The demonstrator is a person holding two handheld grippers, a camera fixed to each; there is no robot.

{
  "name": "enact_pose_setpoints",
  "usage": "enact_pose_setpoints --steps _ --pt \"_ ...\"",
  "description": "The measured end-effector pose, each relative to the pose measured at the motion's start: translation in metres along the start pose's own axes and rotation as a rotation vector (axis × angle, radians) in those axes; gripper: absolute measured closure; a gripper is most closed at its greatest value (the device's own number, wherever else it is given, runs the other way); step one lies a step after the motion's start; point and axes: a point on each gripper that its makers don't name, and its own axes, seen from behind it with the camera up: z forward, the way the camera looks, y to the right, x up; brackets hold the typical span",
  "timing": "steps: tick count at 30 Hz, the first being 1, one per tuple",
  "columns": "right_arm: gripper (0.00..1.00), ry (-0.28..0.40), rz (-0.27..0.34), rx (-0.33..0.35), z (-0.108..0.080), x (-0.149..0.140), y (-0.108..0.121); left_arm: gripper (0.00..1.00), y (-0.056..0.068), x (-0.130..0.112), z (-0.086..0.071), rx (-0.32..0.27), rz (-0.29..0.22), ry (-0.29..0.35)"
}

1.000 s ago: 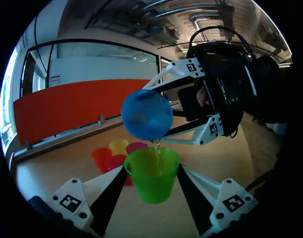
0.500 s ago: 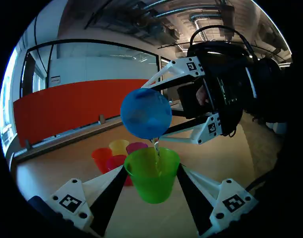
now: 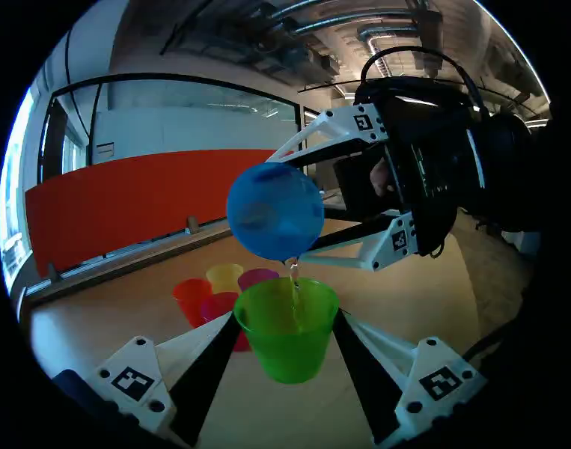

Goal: Pour water

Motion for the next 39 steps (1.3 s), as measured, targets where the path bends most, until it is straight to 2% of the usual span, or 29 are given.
enact_pose_setpoints --steps 39 --pt "0.12 -0.008 -0.125 -0.009 -0.005 0.011 -0.003 0.13 0.003 0.0 0.005 -0.004 0.011 -0.006"
